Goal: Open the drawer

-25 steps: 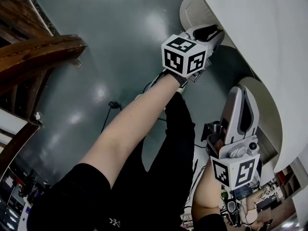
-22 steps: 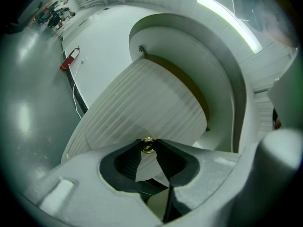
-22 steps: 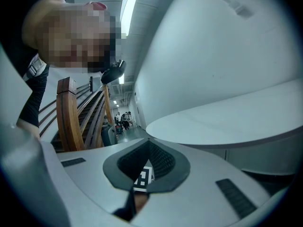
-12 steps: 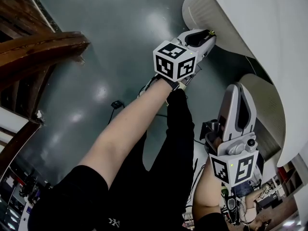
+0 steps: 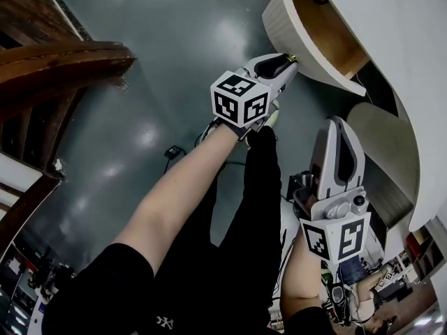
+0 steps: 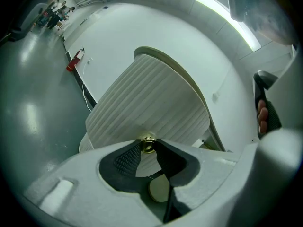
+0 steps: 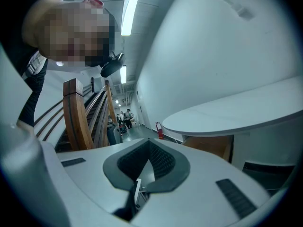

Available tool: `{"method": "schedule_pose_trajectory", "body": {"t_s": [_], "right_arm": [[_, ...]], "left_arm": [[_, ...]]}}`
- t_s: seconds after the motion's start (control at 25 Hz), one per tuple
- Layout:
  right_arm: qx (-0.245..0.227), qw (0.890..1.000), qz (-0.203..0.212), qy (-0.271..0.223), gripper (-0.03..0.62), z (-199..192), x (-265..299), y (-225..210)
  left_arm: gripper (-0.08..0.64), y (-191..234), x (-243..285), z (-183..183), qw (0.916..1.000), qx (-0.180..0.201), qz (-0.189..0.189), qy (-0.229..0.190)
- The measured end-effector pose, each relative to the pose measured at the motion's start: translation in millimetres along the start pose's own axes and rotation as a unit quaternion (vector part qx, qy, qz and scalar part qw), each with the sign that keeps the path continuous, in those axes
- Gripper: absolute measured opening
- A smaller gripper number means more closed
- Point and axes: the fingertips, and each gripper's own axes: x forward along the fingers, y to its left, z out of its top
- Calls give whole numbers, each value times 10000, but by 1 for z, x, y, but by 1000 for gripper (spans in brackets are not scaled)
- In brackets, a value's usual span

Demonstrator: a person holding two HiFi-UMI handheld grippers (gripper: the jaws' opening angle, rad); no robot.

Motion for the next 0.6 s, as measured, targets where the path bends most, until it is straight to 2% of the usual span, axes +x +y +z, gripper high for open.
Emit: {"method": "schedule_pose_trajectory", "body": {"t_s": [0.6], "right_arm": [[-42,10000,-1,33,14,-2,-34,52]], "left_arm": [[103,-7,-78,-30,9997,-28,112,197]]}}
